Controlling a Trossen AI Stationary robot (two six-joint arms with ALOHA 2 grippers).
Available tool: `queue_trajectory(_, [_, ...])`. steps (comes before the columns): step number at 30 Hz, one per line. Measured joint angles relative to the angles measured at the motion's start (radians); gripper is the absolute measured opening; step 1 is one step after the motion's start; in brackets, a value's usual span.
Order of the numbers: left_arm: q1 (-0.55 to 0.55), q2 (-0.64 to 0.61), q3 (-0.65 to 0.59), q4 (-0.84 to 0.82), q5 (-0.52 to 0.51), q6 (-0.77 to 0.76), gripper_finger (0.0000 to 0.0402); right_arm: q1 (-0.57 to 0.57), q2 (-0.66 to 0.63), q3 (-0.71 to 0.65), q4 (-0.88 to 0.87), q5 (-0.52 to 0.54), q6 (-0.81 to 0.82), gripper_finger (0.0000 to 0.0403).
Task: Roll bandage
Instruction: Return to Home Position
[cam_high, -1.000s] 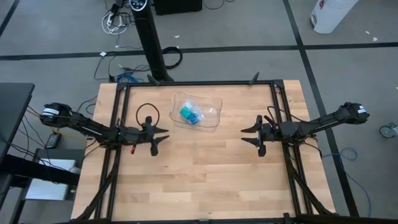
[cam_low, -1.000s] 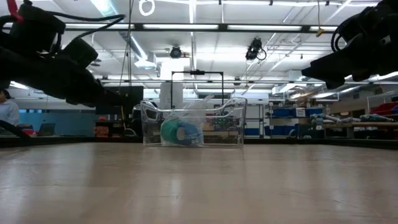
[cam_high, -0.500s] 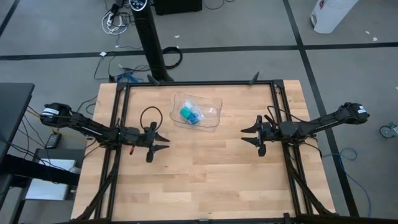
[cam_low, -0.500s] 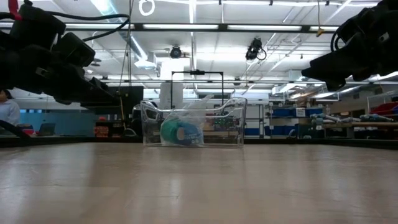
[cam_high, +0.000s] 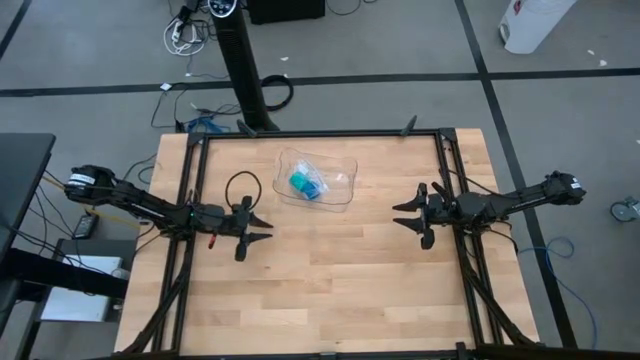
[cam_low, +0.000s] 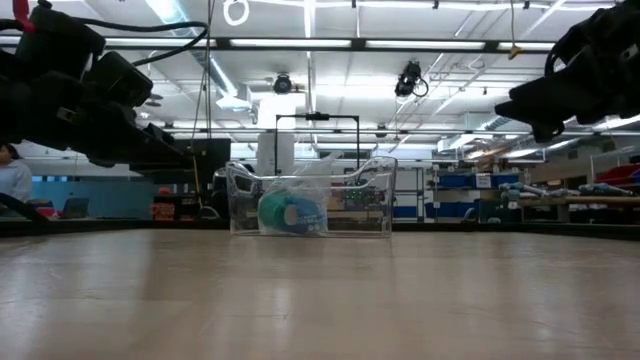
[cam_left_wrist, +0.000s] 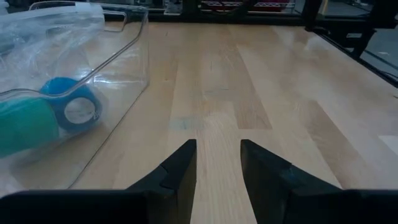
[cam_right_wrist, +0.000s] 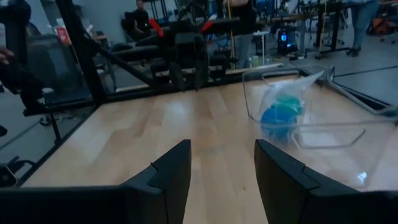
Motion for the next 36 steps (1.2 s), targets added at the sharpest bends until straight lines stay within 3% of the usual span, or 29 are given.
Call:
queue_trajectory(5, [0.0,-0.004,0.0,-0.064,0.0,0.0,0.0131,0.0,-0.132,0.0,-0.142,0.0,0.0,0.0167])
queue_trajectory(11, [0.0,-0.077,0.0,-0.253,-0.002,0.0,0.0131,0.0,-0.259,-0.001,-0.14,-0.004,-0.001,0.0166])
queue_trajectory(22, [0.0,-0.415,0.0,-0.568,-0.002,0.0,0.0131,0.0,-0.259,-0.001,-0.142,-0.008,0.0,0.0167])
queue_trajectory(31, [0.0,-0.656,0.0,-0.741,-0.001,0.0,0.0131,-0.011,-0.259,-0.001,-0.141,-0.012,0.0,0.0167])
queue_trajectory(36, [0.0,-0.737,0.0,-0.757,0.01,0.0,0.0131,-0.058,-0.259,-0.001,-0.142,-0.021,0.0,0.0167])
